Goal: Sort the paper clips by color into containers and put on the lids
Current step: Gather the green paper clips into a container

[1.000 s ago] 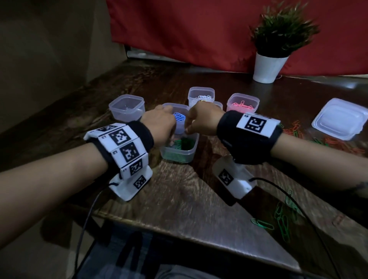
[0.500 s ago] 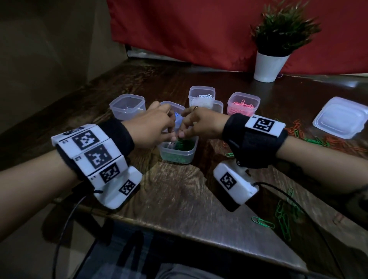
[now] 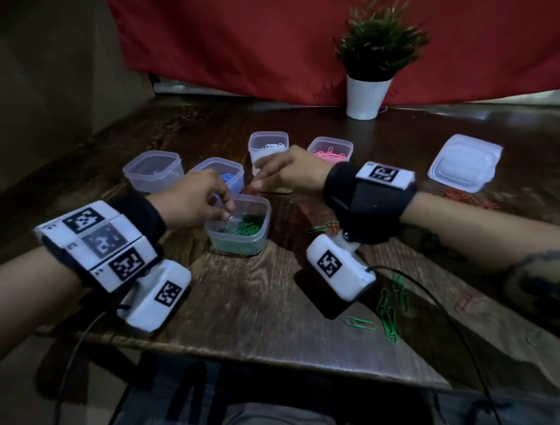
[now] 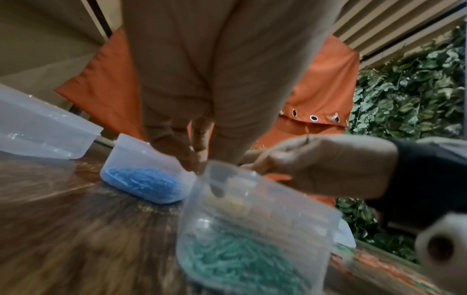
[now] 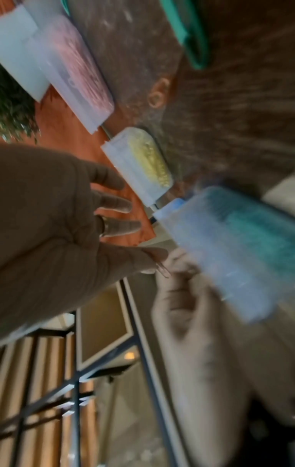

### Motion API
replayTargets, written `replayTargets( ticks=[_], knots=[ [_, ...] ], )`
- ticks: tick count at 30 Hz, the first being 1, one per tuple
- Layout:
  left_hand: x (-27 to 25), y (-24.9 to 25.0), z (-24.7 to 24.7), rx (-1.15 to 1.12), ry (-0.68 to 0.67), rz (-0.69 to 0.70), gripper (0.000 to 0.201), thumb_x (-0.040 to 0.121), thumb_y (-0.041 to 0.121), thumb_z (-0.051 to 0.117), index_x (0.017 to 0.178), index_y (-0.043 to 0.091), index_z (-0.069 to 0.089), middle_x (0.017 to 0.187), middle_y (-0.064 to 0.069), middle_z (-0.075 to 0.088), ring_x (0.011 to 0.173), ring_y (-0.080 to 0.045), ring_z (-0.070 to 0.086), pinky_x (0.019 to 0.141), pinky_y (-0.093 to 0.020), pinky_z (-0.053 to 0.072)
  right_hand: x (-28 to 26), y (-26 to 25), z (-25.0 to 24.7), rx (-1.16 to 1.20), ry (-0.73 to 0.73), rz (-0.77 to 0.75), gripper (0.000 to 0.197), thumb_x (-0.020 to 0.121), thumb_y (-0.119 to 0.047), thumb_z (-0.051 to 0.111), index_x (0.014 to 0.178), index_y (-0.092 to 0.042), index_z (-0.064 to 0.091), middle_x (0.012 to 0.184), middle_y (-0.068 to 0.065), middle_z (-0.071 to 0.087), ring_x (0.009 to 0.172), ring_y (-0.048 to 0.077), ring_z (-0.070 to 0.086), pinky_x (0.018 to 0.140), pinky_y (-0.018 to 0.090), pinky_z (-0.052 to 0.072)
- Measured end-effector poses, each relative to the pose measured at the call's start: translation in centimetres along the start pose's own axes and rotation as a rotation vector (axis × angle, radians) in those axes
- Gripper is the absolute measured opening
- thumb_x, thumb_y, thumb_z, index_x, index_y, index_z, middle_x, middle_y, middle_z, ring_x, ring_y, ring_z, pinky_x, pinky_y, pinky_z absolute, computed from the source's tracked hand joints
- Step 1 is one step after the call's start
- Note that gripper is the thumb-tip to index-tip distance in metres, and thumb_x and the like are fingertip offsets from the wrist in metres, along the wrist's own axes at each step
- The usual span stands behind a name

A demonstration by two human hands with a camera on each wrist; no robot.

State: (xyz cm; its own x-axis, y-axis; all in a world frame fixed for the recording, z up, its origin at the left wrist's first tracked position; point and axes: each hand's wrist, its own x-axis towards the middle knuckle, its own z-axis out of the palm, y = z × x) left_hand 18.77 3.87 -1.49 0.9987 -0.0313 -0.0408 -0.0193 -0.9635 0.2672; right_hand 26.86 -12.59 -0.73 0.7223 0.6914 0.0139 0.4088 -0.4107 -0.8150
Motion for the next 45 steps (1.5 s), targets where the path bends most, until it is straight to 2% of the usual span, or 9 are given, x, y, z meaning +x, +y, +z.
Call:
replayTargets(
  ticks=[3, 9, 12, 14, 18, 25, 28, 33, 45],
  knots=[
    [0.1, 0.2, 0.1, -0.036, 0.028, -0.008, 0.011, 0.080, 0.011, 0.069, 0.090, 0.014, 0.065, 0.087, 0.003, 0.044, 0.077, -0.012, 0.045, 0.060, -0.019, 0.030, -2.4, 0.6, -4.8, -0.064, 0.036, 0.040, 0.007, 0.084, -0.010, 0.065, 0.081, -0.005, 0.068, 0.063, -0.002, 0.060, 0.061, 0.004, 0.050, 0.057, 0.012, 0.037],
    [0.5, 0.7, 0.2, 0.013, 0.025, -0.043, 0.010, 0.080, 0.005, 0.069, 0.085, 0.012, 0.066, 0.083, 0.004, 0.050, 0.065, 0.003, 0.039, 0.055, -0.004, 0.031, -10.6, 6.7, -15.0, -0.564, -0.075, 0.528, 0.034, 0.084, 0.007, 0.054, 0.063, -0.016, 0.068, 0.056, 0.003, 0.057, 0.052, 0.015, 0.047, 0.041, 0.018, 0.040],
    [1.0, 1.4, 0.0, 0.091, -0.033, -0.075, 0.009, 0.080, 0.010, 0.069, 0.085, 0.016, 0.065, 0.090, -0.003, 0.058, 0.064, 0.001, 0.042, 0.052, -0.010, 0.031, -12.0, 8.7, -15.5, -0.827, -0.169, 0.745, 0.021, 0.084, 0.001, 0.054, 0.090, -0.009, 0.071, 0.074, 0.005, 0.065, 0.068, 0.018, 0.059, 0.057, 0.023, 0.047],
    [1.2, 2.4, -0.7, 0.186, -0.053, -0.092, 0.009, 0.080, 0.021, 0.071, 0.086, 0.020, 0.064, 0.092, -0.002, 0.051, 0.071, -0.008, 0.046, 0.059, -0.015, 0.032, -10.9, 8.7, -14.7, -1.046, -0.073, 0.589, 0.019, 0.083, -0.009, 0.061, 0.099, -0.009, 0.071, 0.092, 0.010, 0.068, 0.088, 0.024, 0.061, 0.076, 0.029, 0.047],
    [1.4, 6.5, -1.5, 0.297, 0.142, 0.033, 0.020, 0.075, 0.027, 0.074, 0.082, 0.025, 0.056, 0.095, -0.002, 0.045, 0.094, -0.027, 0.052, 0.075, -0.032, 0.041, -6.2, 7.3, -11.7, -0.727, 0.048, 0.405, 0.015, 0.083, -0.006, 0.062, 0.096, -0.010, 0.069, 0.088, 0.008, 0.063, 0.081, 0.019, 0.056, 0.056, 0.023, 0.046],
    [5.9, 14.2, 1.9, 0.485, -0.310, 0.129, 0.042, 0.080, 0.032, 0.070, 0.112, 0.007, 0.060, 0.107, -0.007, 0.063, 0.100, -0.023, 0.058, 0.074, -0.028, 0.042, -1.6, 6.9, -9.5, -0.429, 0.000, 0.498, 0.033, 0.085, -0.007, 0.063, 0.059, -0.014, 0.045, 0.024, -0.012, 0.042, 0.023, -0.002, 0.042, 0.028, 0.008, 0.032],
    [7.6, 14.0, 2.5, 0.472, -0.421, 0.111, 0.040, 0.079, 0.032, 0.072, 0.108, 0.006, 0.063, 0.099, -0.005, 0.062, 0.093, -0.018, 0.058, 0.076, -0.026, 0.045, -1.7, 7.1, -9.7, -0.447, -0.014, 0.508, 0.033, 0.085, -0.009, 0.064, 0.058, -0.014, 0.046, 0.028, -0.010, 0.046, 0.026, 0.000, 0.044, 0.029, 0.008, 0.034],
    [8.7, 12.5, 2.5, 0.238, -0.613, 0.113, 0.011, 0.081, 0.014, 0.071, 0.088, 0.007, 0.066, 0.063, 0.001, 0.054, 0.036, 0.003, 0.046, 0.039, -0.008, 0.035, -2.0, 6.7, -9.8, -0.386, -0.052, 0.594, 0.033, 0.090, -0.010, 0.057, 0.060, -0.009, 0.046, 0.037, -0.001, 0.051, 0.028, 0.004, 0.044, 0.027, 0.010, 0.031],
    [8.7, 9.9, 0.5, -0.383, -0.469, -0.178, 0.021, 0.095, 0.002, 0.041, 0.077, 0.004, 0.052, 0.065, -0.008, 0.050, 0.048, -0.012, 0.039, 0.036, -0.015, 0.030, -0.8, 7.7, -12.7, -0.084, 0.163, 0.626, 0.034, 0.097, -0.005, 0.034, 0.065, -0.010, 0.044, 0.045, 0.001, 0.052, 0.035, 0.008, 0.046, 0.031, 0.013, 0.033]
  ],
)
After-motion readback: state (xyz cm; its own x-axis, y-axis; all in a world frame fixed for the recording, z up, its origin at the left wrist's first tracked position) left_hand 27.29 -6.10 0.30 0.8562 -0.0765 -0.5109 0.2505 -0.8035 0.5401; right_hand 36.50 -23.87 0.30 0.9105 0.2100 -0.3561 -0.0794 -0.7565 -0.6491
